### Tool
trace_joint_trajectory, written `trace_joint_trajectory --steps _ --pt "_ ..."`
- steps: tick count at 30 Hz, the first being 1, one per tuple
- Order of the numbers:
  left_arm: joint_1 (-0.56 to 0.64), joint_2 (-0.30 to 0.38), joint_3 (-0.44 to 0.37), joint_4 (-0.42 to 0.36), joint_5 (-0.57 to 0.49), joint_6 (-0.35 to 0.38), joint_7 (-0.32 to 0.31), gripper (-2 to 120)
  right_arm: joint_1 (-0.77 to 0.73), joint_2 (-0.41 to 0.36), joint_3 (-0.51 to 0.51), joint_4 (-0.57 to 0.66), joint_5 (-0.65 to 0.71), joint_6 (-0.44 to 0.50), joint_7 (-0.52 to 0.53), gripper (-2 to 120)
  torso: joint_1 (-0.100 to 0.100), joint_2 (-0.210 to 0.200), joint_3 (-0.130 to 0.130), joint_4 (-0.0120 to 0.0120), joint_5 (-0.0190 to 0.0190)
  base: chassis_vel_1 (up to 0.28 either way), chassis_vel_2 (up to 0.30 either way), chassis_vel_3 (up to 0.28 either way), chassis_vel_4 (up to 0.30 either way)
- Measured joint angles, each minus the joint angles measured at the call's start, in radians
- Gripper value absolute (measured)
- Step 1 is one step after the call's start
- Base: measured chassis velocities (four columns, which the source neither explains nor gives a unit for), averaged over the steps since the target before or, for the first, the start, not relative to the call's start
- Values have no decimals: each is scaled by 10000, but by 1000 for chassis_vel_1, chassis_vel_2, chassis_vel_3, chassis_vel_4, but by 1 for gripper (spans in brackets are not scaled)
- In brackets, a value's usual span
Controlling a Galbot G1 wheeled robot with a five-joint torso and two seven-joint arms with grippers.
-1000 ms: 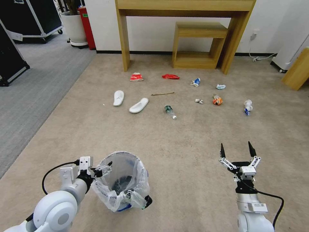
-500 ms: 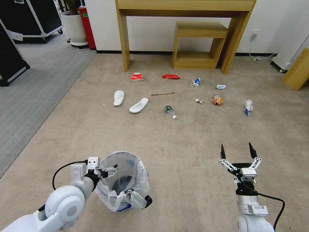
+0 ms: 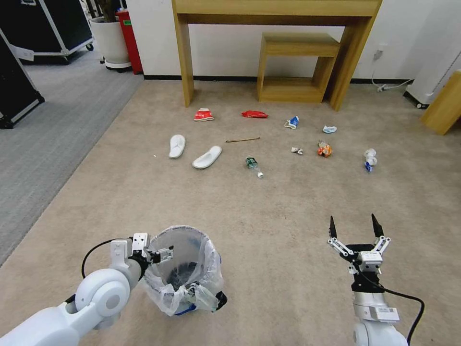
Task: Pick up the trash bin and place the garbage on the floor into it.
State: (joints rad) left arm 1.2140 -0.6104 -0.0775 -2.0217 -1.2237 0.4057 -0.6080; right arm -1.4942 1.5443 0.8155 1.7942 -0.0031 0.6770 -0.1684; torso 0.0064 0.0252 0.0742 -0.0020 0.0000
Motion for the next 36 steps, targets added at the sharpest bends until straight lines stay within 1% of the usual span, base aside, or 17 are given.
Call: trace_joint_trajectory --steps 7,8,15,20,26,28,29,31,33,35,36 --pt "-215 71 271 329 35 0 161 100 20 23 -20 -41 19 31 -21 100 0 0 0 -2 2 0 0 0 0" --pt "-354 82 464 434 95 -9 172 100 17 34 -20 -60 33 59 -30 100 0 0 0 -1 -1 0 0 0 0" --pt "-760 136 637 528 -21 -20 143 100 -32 -16 18 -77 105 133 -34 100 0 0 0 -1 1 0 0 0 0" --pt "-1145 222 811 590 -160 246 82 100 -39 -56 51 -60 179 158 -34 100 0 0 0 -2 0 0 0 0 0" --pt "-1220 172 984 715 -155 397 -10 99 -31 -71 68 -66 211 183 -28 100 0 -1 -1 -1 1 0 0 0 0" --pt "-1220 144 1108 808 -33 411 -105 90 -10 -104 76 -67 234 190 -3 100 0 0 0 -1 0 0 0 0 0" --pt "-1220 144 1108 808 -33 411 -105 90 -10 -104 76 -67 234 190 -3 100 0 0 0 -1 0 0 0 0 0" --pt "-1194 157 1133 818 0 425 -200 80 13 -144 76 -69 241 191 31 100 0 0 -1 -2 2 0 0 0 0" --pt "-1185 165 1133 819 4 430 -221 78 20 -151 77 -71 244 191 40 100 0 0 -1 -1 2 0 0 0 0" --pt "-1043 281 1075 798 42 467 -277 65 64 -182 65 -78 270 191 105 100 0 1 -1 -1 3 0 0 0 0" --pt "-1043 281 1075 798 42 467 -277 65 64 -182 65 -78 270 191 105 100 0 1 -1 -1 3 0 0 0 0"
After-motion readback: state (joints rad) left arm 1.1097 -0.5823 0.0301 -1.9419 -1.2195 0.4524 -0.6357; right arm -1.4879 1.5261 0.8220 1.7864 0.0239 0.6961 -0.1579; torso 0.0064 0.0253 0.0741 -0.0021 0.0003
